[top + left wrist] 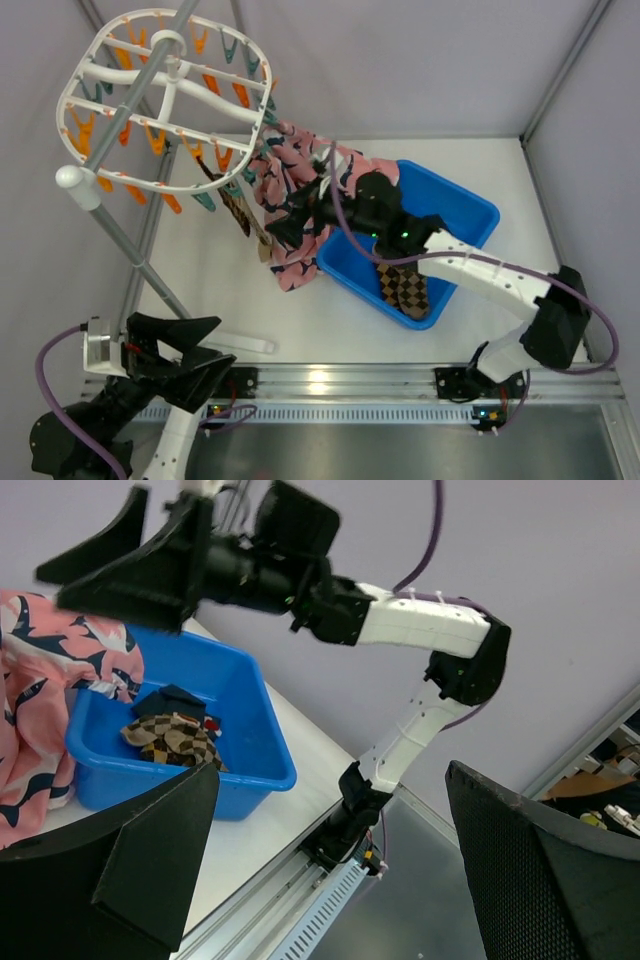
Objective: Remove the socks clipped to the hanger
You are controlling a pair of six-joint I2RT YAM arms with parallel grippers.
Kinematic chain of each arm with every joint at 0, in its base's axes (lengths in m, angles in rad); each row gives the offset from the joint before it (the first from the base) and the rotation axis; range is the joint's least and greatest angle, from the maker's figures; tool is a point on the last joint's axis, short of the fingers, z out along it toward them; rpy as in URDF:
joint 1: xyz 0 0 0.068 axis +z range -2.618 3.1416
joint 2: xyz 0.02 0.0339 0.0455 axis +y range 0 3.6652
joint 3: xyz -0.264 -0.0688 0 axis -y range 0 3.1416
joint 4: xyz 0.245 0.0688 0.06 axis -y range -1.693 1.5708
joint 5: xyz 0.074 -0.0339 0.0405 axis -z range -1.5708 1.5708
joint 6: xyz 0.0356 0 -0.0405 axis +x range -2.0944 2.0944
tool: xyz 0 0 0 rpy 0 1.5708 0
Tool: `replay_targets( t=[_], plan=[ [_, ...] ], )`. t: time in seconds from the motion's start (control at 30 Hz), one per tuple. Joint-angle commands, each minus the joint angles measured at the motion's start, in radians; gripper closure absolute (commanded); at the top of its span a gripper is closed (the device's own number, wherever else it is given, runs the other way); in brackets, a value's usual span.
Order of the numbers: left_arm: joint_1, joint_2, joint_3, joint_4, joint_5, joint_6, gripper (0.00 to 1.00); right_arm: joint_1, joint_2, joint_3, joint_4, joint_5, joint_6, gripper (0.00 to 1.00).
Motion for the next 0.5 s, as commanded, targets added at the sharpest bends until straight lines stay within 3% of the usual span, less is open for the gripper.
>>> replay_targets(
  t=[0.0, 0.3, 0.4, 0.47],
  plan=[
    [0.012, -0.009, 0.038, 0.011, 0.019, -0.021, 0.01, 0.104, 0.113, 0.059, 0.025, 0.127, -0.081, 0.01],
    [0.014, -0.009, 0.070, 0.011, 0.032, -0.028, 0.02, 0.202, 0.403, 0.308, 0.003, 0.225, -0.077, 0.01],
    [0.012, -0.009, 0.066, 0.011, 0.028, -0.028, 0.02, 0.225, 0.462, 0.354, 0.011, 0.397, -0.055, 0.01],
    [0.012, -0.008, 0.061, 0.009, 0.027, -0.031, 0.02, 0.225, 0.512, 0.427, -0.064, 0.540, -0.038, 0.14]
  ],
)
